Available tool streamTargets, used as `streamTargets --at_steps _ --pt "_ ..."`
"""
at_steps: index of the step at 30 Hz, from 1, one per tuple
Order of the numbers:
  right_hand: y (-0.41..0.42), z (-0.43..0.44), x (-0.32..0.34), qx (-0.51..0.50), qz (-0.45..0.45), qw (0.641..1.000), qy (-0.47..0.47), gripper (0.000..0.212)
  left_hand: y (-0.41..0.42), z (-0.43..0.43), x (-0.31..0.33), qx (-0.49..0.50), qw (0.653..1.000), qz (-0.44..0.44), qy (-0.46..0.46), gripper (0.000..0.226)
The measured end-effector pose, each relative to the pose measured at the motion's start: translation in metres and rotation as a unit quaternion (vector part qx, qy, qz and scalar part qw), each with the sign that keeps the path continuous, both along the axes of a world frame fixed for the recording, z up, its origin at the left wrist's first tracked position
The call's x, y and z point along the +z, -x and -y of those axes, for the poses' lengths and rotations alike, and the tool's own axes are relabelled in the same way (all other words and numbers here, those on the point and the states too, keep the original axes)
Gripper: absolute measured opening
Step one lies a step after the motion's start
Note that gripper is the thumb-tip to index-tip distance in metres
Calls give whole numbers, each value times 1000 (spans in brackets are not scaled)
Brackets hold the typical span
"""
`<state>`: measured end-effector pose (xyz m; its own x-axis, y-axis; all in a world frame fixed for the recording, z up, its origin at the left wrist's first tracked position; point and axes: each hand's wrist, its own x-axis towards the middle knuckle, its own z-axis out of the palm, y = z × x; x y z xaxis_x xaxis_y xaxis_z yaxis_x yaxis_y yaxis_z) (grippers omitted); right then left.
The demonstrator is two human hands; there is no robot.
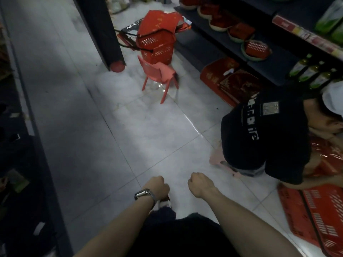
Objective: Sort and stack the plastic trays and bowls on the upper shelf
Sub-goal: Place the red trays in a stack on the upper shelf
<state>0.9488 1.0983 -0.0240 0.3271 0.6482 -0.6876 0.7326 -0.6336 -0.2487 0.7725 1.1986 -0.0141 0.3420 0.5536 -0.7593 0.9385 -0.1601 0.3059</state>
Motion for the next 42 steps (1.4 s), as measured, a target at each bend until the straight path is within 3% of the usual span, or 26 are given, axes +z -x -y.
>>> streamTargets --at_steps 6,9,12,24,33,37,40,42 --pt "-31 -99 8 -31 8 999 -13 36 -40 -109 9 -32 999 -6 -24 18" --pt "-52 -143 6 -36 6 999 -11 34 -65 -157 2 -35 999 -2 -18 29" --pt "-78 -186 -2 -30 0 1000 -2 33 -91 -201 -6 -60 998 -16 -9 23" --pt "-223 -384 -6 2 -19 1000 17 35 -247 -399 9 -70 997 -32 -10 30" --pt "-311 -511 -12 -26 -34 999 18 35 -339 -529 17 -75 997 -28 -20 20" --pt "-344 -568 -20 -53 -32 998 22 35 -377 -589 7 -64 998 -1 -26 50" --pt "-372 -613 -22 -82 -28 996 21 35 -409 -640 5 -113 993 7 -14 30" --pt "-391 -641 -20 -101 -23 994 22 35 -429 -675 6 -136 991 4 -12 30"
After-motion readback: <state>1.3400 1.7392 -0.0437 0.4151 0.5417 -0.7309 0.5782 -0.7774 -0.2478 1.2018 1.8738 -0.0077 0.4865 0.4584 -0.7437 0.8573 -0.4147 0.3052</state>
